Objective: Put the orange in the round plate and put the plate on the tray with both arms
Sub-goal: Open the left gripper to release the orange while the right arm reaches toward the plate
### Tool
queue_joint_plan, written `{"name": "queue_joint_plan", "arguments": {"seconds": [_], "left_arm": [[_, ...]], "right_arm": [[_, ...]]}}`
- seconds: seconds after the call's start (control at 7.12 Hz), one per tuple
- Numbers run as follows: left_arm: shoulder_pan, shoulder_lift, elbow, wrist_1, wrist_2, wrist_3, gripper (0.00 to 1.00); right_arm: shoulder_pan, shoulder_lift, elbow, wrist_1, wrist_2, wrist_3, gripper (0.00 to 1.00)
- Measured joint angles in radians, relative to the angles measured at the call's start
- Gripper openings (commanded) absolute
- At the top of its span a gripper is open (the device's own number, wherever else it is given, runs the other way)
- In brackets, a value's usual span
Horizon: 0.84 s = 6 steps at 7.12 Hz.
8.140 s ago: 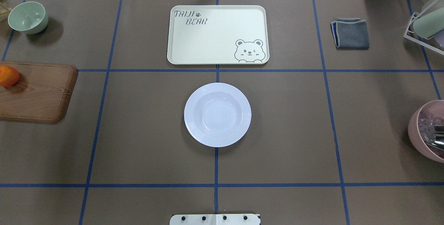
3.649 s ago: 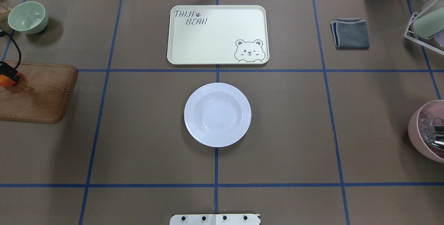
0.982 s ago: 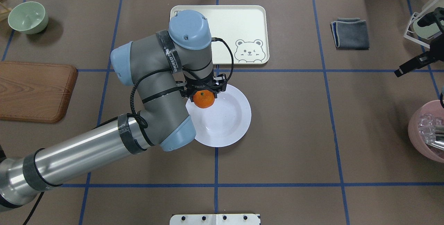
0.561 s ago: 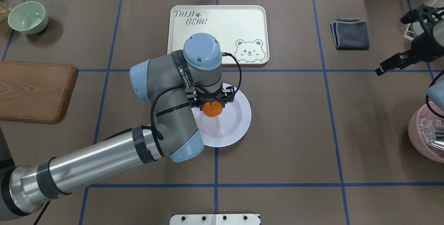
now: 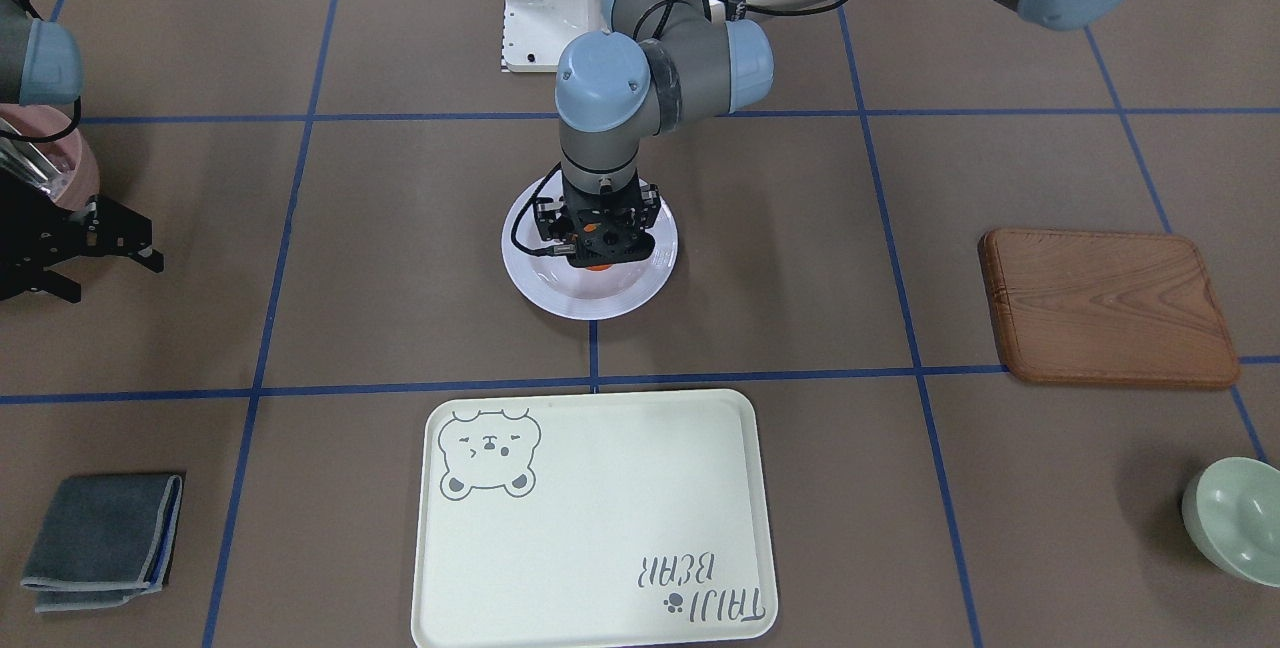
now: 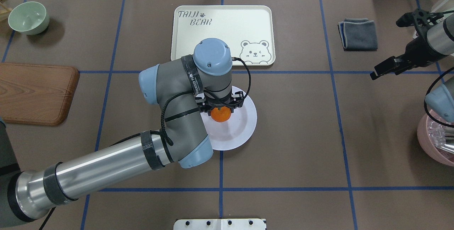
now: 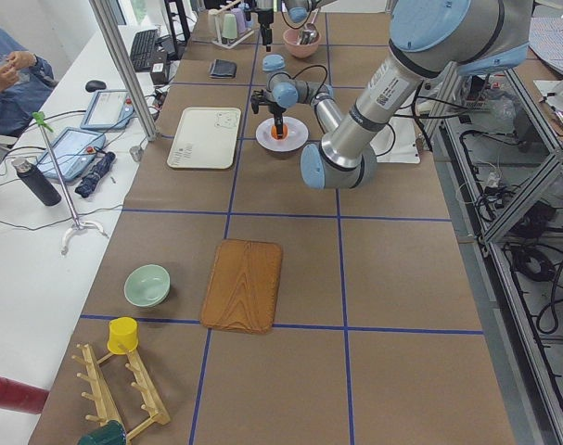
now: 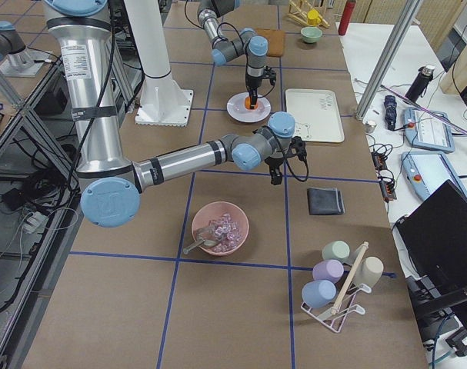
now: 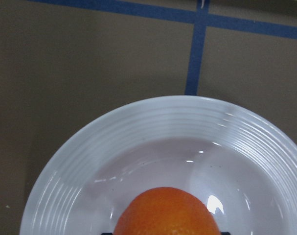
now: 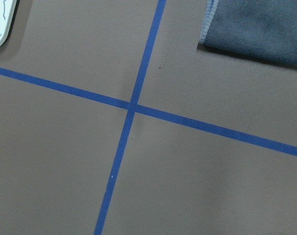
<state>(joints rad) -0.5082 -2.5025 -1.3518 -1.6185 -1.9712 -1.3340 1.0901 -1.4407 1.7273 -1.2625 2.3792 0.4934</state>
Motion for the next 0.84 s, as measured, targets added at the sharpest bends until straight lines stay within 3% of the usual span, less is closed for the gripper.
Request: {"name": "queue_joint_plan", "arguments": {"seconds": [0.14, 0.42, 0.84], "left_arm": [[0.002, -0.008, 0.01, -0.005, 0.001, 0.0, 0.76], [0.01, -0.01, 0.024, -0.022, 0.019, 0.0, 0.97], [0.011, -0.007, 0.017, -0.023, 0.029, 0.001, 0.98]], "right_arm": [[-0.016, 0.011, 0.001, 0.003, 0.0, 0.032, 1.0], [-0.045, 0.04, 0.001, 0.004, 0.0, 0.093, 1.0], [-0.082, 0.077, -0.001, 0.004, 0.0, 0.158, 1.0]]}}
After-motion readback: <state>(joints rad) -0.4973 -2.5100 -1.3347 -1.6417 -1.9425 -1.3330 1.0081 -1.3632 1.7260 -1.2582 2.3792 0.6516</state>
